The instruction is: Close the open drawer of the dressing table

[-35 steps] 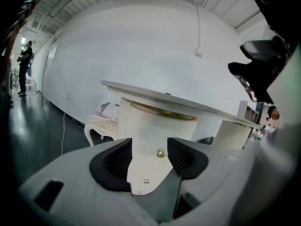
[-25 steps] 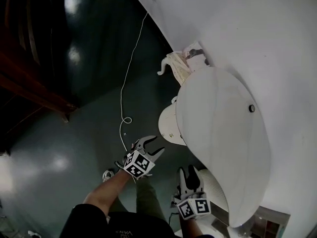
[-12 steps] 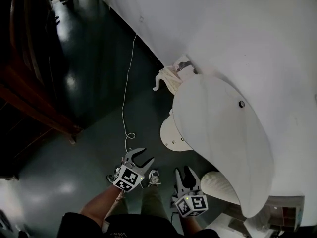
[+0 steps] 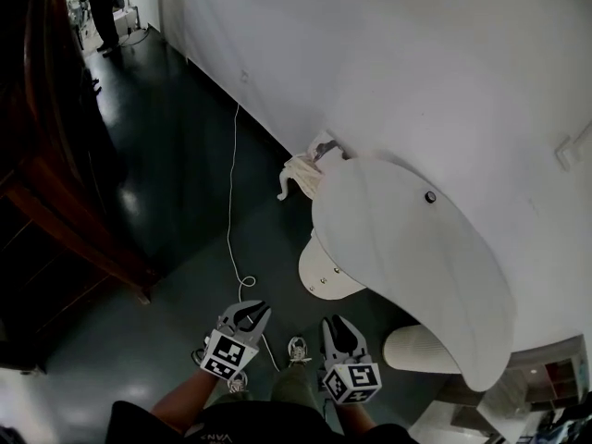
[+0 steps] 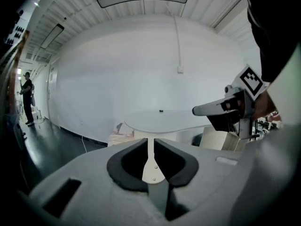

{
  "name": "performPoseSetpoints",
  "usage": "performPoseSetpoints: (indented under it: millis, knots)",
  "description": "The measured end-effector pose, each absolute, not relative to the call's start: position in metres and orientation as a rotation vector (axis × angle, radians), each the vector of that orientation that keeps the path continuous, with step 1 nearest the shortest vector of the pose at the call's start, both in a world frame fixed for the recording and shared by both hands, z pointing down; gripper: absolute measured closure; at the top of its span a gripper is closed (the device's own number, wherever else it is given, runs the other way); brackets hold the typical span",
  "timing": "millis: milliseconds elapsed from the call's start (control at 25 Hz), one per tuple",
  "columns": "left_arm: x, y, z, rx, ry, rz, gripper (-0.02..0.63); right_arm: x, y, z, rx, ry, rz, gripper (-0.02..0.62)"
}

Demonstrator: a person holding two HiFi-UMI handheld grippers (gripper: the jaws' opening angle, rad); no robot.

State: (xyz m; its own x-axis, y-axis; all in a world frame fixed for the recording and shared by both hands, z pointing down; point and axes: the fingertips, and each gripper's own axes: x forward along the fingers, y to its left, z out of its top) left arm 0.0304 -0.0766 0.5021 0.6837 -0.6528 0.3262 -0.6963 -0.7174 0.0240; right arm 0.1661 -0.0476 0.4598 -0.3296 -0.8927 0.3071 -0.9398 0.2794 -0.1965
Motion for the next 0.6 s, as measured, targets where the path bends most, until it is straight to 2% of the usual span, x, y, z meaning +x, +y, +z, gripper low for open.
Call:
performPoseSetpoints:
  millis: [440, 600]
  knots:
    - [-0.005, -0.031, 0.459, 2.825, -1.16, 0.438, 0.583, 0.157, -0.009, 0.453, 1.77, -2.356, 0.502, 0.582]
    - [-0.019, -0.013, 0.457, 2.81, -1.169, 0.456, 0.584, 0.15, 0.007, 0.452, 1.762, -2.354, 0.514, 0.591]
